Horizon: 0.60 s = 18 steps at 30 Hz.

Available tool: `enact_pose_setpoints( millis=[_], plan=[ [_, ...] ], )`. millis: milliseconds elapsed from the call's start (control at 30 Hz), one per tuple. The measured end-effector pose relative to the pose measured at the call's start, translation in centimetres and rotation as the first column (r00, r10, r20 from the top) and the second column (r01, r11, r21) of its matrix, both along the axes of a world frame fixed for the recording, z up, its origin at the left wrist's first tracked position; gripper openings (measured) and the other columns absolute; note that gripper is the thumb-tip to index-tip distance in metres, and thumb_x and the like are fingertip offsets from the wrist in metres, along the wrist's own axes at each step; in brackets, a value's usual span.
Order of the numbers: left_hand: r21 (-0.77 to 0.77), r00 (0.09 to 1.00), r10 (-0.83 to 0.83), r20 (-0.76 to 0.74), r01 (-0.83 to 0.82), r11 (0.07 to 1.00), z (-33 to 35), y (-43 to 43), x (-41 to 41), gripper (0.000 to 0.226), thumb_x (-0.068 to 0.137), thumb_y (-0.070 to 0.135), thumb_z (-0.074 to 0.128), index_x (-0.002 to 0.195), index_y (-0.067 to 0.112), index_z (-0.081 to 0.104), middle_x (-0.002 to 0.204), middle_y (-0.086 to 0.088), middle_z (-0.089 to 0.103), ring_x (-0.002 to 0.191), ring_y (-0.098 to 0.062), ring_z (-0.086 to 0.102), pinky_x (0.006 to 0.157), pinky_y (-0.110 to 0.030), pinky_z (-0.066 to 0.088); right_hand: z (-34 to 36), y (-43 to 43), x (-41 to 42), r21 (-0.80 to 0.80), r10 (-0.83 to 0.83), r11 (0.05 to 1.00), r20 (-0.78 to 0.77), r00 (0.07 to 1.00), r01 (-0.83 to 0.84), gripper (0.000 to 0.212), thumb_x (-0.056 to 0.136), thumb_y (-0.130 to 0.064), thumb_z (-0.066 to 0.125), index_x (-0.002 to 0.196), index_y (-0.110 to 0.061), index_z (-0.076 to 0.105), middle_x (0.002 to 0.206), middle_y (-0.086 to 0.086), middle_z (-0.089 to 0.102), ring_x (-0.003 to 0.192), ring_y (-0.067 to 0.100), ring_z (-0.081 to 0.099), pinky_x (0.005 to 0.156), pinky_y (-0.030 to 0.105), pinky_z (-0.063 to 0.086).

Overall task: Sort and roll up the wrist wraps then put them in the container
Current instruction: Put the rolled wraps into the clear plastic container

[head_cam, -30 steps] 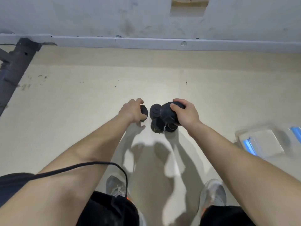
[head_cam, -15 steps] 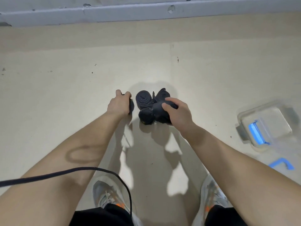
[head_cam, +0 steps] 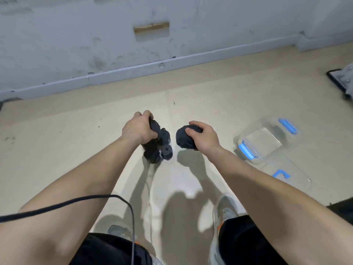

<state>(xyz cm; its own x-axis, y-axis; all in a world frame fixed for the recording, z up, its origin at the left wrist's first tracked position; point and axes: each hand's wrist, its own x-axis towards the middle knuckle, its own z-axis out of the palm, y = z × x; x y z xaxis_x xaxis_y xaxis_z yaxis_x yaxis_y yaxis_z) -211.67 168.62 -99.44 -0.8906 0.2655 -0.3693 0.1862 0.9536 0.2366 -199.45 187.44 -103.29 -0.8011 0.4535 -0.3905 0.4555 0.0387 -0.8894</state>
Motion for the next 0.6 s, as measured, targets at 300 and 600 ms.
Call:
enact_pose_setpoints(
  millis=[300,600],
  plan=[
    [0.125,0.966,-0.256,-0.039,0.259,0.958,3.0,15.0,6.8,0.063,0.078,0.035,0.076,0.134,0.031,0.047,0.126,-0.002,0.048,0.102,-0.032,0.058,0.078,-0.034,0.044,3.7,12.8,7.9,0.117,-0.201,0.972,-0.013,0.979,0.201,0.033,0.095,-0.035,0.064,0.127,-0.028,0.067,0.127,-0.007,0.065,0.122,0.019,0.060,0.107,0.044,0.050],
    [0.321,0.895,-0.444,-0.042,0.433,0.842,-4.7,28.8,10.2,0.062,0.081,0.034,0.078,0.136,0.035,0.049,0.131,0.003,0.049,0.106,-0.031,0.060,0.086,-0.038,0.052,-0.2,24.0,12.0,0.178,-0.329,0.937,0.168,0.929,0.300,0.043,0.089,-0.023,0.063,0.132,-0.029,0.065,0.129,-0.007,0.062,0.117,0.016,0.060,0.104,0.037,0.052]
  ],
)
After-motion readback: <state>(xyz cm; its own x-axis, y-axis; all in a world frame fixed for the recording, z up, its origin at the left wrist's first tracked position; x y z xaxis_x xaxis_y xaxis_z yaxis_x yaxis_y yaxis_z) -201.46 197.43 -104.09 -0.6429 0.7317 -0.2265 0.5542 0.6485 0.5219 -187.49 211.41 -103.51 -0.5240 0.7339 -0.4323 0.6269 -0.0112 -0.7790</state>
